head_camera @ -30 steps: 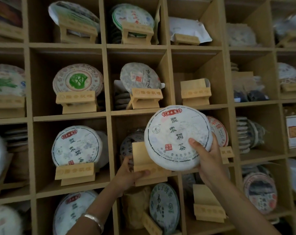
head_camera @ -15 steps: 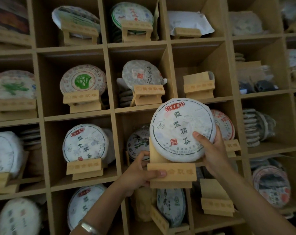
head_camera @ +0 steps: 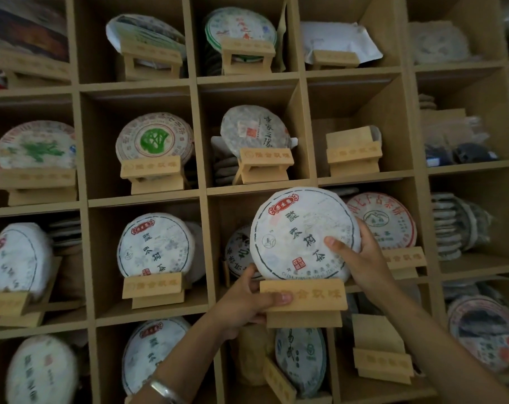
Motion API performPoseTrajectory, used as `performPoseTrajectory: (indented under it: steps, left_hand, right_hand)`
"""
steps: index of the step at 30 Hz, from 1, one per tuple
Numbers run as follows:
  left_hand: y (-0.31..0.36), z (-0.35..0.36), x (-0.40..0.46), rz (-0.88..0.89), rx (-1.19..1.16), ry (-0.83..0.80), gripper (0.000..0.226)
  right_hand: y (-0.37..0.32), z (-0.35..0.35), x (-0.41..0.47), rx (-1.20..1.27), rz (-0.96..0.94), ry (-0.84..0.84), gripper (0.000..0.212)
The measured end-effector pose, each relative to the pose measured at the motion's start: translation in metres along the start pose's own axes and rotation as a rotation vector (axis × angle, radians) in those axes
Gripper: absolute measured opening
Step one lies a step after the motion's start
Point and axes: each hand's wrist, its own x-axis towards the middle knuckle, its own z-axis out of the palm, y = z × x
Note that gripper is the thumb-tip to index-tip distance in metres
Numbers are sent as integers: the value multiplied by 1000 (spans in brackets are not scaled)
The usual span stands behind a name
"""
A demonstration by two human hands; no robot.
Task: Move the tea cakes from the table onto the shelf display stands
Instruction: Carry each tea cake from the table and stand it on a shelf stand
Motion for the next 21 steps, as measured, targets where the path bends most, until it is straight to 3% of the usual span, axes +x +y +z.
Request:
performPoseTrajectory:
  steps: [4, 8, 10, 13, 16, 19, 21]
  left_hand:
    - [-2, -2, -3, -6, -21, 33, 80]
    - [-8, -2, -12, -3, 11, 7, 67]
    - [-13, -3, -14, -10, 13, 27, 75]
    - [-19, -1, -18, -17, 4, 41, 84]
    - [-21, 4, -23, -32, -29, 54, 86]
    - [-22, 6, -26, -39, -71, 74, 89]
    - [-24, 5, -28, -36, -87, 83, 90]
  right_hand:
    - [8, 5, -3, -50, 38, 13, 53]
    - [7, 8, -8, -79, 115, -100, 35]
    - [5, 8, -9, -86, 149, -144, 19]
    - [8, 9, -8, -122, 171, -138, 18]
    - [11, 14, -8, -182, 167, 21, 26]
    - [11, 11, -19, -308, -31, 226, 26]
    - [15, 3, -32, -320, -84, 269, 20]
